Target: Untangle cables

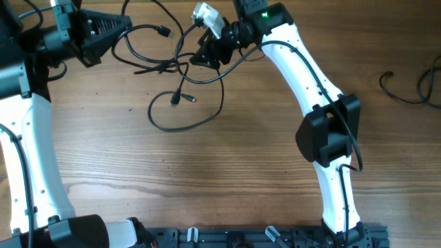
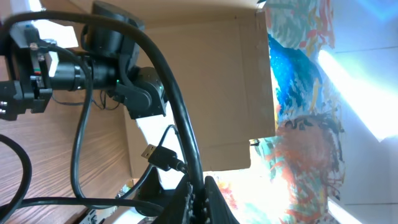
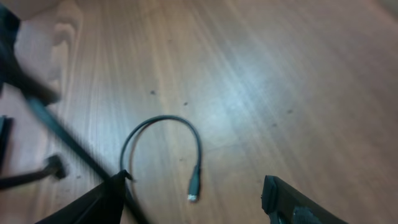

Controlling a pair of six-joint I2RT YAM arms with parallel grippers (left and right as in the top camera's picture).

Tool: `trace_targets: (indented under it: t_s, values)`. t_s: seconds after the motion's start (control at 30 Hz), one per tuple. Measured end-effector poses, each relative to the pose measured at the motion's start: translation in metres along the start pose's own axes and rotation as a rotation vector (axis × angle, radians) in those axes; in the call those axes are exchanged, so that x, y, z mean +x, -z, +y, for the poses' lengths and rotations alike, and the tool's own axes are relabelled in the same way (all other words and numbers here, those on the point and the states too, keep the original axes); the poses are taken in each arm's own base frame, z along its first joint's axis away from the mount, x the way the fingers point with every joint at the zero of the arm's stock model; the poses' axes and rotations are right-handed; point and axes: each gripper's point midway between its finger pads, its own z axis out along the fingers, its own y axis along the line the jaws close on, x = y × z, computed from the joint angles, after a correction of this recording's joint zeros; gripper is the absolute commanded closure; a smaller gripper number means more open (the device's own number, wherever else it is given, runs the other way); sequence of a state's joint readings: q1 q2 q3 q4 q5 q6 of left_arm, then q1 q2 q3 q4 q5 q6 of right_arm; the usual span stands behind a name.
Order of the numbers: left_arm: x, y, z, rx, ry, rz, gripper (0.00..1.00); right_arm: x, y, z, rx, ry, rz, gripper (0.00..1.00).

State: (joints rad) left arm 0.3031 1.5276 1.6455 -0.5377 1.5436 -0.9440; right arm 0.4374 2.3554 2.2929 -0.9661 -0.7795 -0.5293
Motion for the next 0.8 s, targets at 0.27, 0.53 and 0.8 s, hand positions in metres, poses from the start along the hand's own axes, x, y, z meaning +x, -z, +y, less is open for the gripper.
trace_targets:
  t_s: [0.27, 0.53, 0.8]
  values:
    - [0.0, 0.0, 0.0, 0.0, 0.0, 0.0, 0.96, 0.003, 0.005, 0.007, -0.057, -0.037, -0.011, 0.27]
    - [0.0, 0.0, 0.0, 0.0, 0.0, 0.0, 0.96, -0.001, -0.011, 0.026, -0.098, -0.026, 0.002, 0.72]
    - [-0.007, 0.0, 0.004, -0.026, -0.046, -0.039, 0.96, 0.013, 0.01, -0.008, -0.03, -0.266, 0.002, 0.96]
